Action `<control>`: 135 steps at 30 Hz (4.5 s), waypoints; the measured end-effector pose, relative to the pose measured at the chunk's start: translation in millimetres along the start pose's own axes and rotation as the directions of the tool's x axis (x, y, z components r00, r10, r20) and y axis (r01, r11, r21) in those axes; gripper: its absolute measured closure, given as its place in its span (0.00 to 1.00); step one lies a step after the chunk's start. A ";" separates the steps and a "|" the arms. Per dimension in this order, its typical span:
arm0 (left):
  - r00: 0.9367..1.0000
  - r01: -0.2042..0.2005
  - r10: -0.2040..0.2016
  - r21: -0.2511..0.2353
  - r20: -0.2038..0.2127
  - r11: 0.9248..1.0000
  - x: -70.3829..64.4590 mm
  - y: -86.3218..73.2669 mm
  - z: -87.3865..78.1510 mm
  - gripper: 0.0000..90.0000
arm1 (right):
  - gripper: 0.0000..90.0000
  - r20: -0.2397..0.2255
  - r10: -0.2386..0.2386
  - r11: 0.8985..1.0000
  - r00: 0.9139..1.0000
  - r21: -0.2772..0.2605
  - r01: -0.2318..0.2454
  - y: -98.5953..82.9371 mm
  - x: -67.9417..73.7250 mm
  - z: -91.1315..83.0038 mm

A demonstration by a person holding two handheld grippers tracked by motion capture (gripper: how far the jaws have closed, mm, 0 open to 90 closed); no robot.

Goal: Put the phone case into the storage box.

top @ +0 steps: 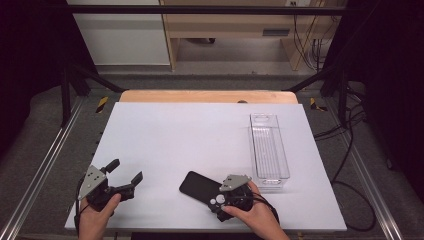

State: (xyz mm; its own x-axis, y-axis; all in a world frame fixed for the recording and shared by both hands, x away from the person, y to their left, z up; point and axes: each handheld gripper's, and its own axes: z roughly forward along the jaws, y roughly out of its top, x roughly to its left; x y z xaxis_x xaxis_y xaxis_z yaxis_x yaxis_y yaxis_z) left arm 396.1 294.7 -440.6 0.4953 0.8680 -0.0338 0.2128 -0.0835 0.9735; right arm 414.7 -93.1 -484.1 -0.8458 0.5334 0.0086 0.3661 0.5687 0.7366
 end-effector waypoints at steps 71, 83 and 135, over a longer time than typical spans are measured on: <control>0.757 -0.646 0.632 0.043 0.165 0.762 -104.4 -11.7 54.3 0.17 | 0.20 0.024 0.007 0.986 1.000 0.165 -0.010 87.8 -13.0 -22.5; 0.579 -0.815 0.810 0.030 0.093 0.579 -125.0 -19.2 59.3 0.35 | 0.20 -0.017 -0.070 0.970 0.997 0.231 0.072 113.8 3.8 -16.2; 0.446 -0.894 0.894 0.070 0.048 0.442 -124.4 -18.4 50.6 0.83 | 0.18 -0.079 -0.126 0.959 0.989 0.245 0.141 133.4 18.8 -7.5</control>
State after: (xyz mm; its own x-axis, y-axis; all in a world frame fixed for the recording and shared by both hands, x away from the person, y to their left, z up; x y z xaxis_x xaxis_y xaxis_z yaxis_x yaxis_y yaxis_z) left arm 373.1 163.5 -465.8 0.4518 0.2886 0.8441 -0.2902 -0.8472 0.4450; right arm 444.7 -11.9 -380.5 -0.9130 0.4068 -0.0309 0.3266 0.7741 0.5423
